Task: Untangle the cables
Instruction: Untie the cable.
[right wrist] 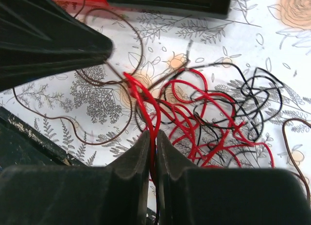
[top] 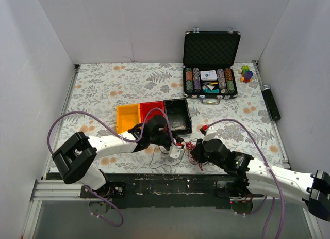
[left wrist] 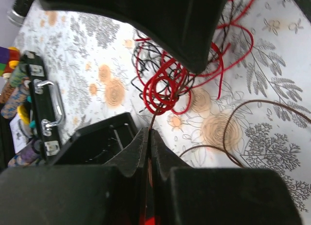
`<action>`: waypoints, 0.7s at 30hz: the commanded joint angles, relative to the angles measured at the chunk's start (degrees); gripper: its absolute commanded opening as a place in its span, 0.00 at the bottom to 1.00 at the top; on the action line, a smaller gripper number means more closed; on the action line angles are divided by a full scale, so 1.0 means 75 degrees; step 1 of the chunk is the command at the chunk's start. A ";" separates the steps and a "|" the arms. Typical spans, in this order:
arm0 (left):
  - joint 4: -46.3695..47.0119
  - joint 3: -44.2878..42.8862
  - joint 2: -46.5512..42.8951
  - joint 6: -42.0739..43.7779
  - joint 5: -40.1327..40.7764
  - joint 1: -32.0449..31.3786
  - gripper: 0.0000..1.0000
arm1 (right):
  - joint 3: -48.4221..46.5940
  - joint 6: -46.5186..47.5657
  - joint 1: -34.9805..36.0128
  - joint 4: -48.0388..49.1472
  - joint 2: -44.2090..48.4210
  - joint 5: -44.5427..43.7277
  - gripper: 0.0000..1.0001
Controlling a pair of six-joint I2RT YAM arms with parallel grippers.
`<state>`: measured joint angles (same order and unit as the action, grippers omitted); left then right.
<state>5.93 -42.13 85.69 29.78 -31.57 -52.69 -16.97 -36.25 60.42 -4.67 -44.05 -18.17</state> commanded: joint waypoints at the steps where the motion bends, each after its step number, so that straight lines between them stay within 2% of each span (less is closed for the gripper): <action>1: -0.0087 -0.0616 -0.0936 -0.0629 0.0318 -0.0006 0.00 | 0.0130 -0.0614 -0.0017 -0.1215 0.0318 -0.0693 0.13; 10: -0.2454 -0.1742 -0.2785 -0.1602 -0.0243 -0.0030 0.00 | -0.0092 -0.2371 -0.0006 -0.3055 0.0858 -0.1548 0.04; 16: -0.2877 -0.2478 -0.3737 -0.2517 -0.0174 -0.0030 0.00 | -0.0455 -0.3743 -0.0017 -0.4426 0.0133 -0.1983 0.03; 21: -0.3427 -0.3662 -0.3925 -0.2717 0.0049 -0.0030 0.00 | -0.0689 -0.4260 -0.0006 -0.4826 -0.0606 -0.1995 0.01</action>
<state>-21.61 -58.61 63.53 11.79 -31.90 -53.71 -25.74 -63.72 61.56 -15.84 -43.20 -25.74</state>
